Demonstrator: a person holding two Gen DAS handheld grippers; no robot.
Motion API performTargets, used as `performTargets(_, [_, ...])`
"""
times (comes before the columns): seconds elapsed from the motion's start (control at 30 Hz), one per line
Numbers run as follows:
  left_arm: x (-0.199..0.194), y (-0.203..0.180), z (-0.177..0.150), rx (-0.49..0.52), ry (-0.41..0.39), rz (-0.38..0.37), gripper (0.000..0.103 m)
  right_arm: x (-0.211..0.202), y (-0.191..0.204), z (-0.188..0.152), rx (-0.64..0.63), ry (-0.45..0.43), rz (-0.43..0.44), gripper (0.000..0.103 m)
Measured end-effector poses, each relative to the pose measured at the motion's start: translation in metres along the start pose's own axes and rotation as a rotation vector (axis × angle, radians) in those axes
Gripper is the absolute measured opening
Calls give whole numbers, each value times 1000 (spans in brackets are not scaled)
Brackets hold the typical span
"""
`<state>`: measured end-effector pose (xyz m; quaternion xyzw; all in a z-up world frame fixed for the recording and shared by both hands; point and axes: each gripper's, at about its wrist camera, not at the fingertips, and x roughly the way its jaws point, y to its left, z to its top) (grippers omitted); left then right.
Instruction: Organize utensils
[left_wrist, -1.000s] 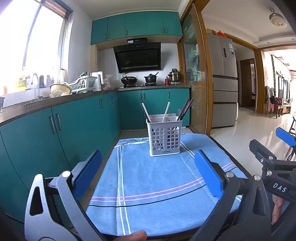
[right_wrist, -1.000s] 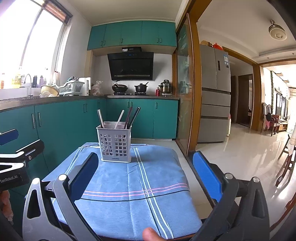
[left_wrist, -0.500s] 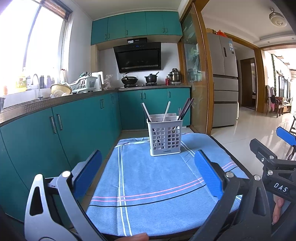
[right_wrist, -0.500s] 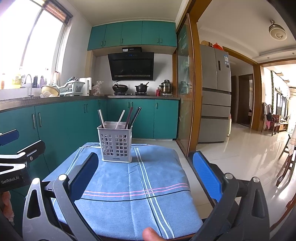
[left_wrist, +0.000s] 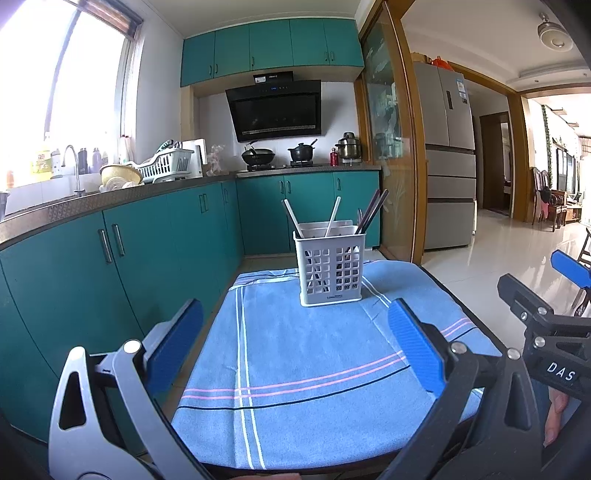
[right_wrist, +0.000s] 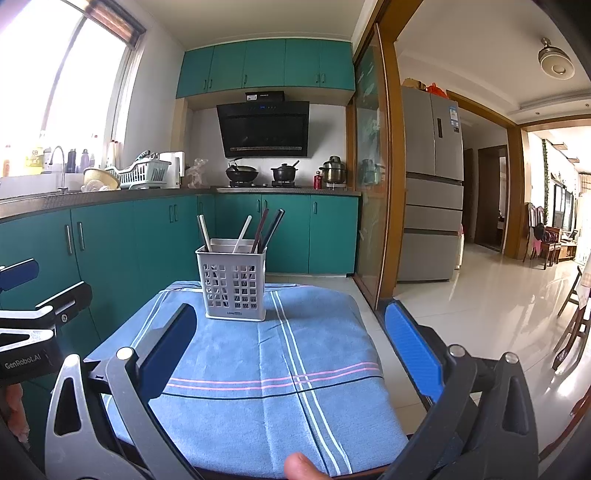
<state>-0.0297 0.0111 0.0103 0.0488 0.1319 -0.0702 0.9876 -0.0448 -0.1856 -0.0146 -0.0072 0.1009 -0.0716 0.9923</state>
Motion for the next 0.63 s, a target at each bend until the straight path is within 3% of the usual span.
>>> performTargets(0.27, [0,0,-2,2,-11,35,99,4,1,-1,-3,10,2,100])
performTargets(0.63, [6,-1,-4,-8,16,16,99,8,5,-5,-11,24,13,100])
